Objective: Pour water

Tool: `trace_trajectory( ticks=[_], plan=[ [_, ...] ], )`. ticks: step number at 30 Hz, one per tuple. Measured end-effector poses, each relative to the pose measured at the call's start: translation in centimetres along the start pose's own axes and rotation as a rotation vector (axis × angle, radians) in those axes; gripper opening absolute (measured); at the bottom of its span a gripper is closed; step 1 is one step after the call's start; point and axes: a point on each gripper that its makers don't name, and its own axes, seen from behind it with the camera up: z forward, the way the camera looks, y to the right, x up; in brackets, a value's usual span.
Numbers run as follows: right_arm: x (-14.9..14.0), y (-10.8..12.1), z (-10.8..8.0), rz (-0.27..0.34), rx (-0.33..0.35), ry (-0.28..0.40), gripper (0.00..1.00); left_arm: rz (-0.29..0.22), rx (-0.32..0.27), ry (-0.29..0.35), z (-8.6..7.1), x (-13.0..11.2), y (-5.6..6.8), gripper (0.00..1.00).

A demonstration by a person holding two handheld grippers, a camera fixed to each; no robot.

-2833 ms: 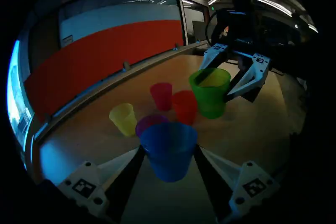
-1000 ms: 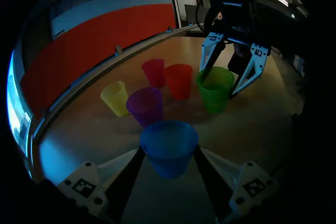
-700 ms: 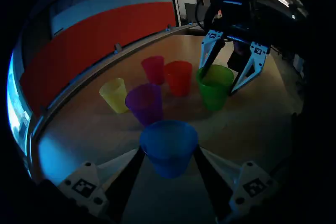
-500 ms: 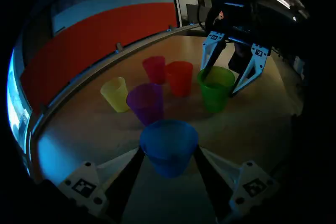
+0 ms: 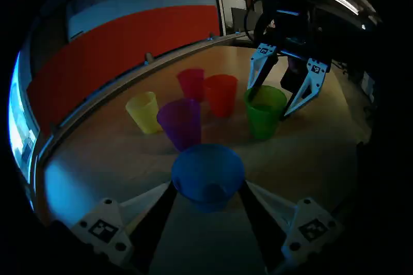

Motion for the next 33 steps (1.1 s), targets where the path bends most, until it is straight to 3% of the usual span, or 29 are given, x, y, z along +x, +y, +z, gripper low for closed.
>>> trace_trajectory(
  ticks=[12, 24, 33],
  plan=[
    [-0.7, 0.2, -0.1, 0.009, -0.009, -0.013, 0.91, -0.017, 0.001, -0.001, -0.1, -0.5, -0.1, 0.84],
    [-0.7, 0.2, -0.3, 0.021, -0.022, -0.009, 0.94, -0.020, -0.002, -0.045, 0.3, -1.6, 0.0, 0.84],
    [-2.0, 0.1, -0.5, 0.014, -0.028, -0.047, 0.97, -0.023, -0.008, -0.068, 0.3, -2.1, 0.0, 0.84]
  ],
)
